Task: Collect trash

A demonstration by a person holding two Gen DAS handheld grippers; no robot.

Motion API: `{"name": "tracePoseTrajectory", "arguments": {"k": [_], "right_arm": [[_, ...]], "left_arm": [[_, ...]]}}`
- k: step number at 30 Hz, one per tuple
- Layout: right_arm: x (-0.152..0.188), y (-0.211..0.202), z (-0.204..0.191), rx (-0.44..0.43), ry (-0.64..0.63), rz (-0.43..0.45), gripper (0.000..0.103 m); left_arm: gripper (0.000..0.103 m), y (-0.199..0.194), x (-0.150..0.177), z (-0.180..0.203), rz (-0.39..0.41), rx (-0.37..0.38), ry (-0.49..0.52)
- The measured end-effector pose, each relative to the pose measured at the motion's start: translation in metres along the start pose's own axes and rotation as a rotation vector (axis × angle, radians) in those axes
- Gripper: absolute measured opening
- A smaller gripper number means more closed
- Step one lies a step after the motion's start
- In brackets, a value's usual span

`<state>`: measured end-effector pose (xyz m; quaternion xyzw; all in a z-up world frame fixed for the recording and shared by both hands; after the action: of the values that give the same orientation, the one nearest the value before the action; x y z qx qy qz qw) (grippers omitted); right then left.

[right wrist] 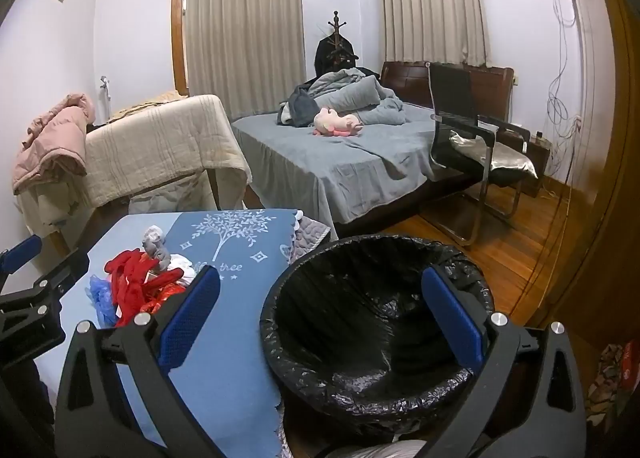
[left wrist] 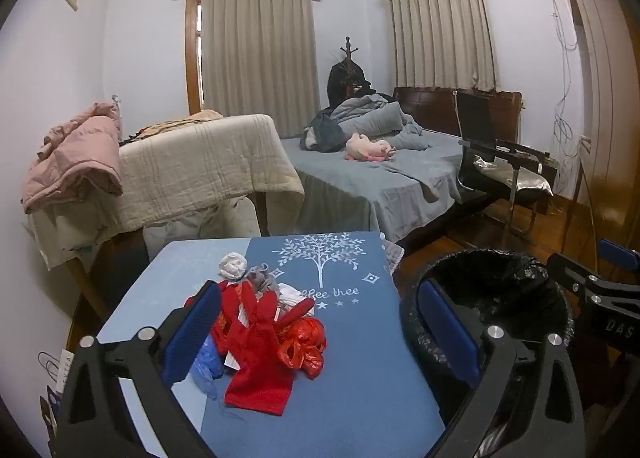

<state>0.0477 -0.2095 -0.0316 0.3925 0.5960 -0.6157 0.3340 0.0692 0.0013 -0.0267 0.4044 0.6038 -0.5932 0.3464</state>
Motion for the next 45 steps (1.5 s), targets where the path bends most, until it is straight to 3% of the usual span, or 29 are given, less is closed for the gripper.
{"name": "tracePoseTrajectory", "arguments": {"k": [45], "right_arm": [[-0.0028,-0.0021,-0.0074,-0.001,0.003,0.004,0.098]], "left_arm": [[0.097,0.0015,0.0014,-0.0028,0.006,0.004,-0.009]]}}
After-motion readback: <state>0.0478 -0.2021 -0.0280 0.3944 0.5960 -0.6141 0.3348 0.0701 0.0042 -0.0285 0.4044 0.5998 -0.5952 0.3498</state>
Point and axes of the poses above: each gripper's, at about its wrist camera, not at the fingertips, and y roughly the way its jaws point, z to its right, x to its underside, the point moved 8 cm from there along y, roughly the way its jaws point, and after that the axes turned 2 degrees about x, right-handed, at the moved point
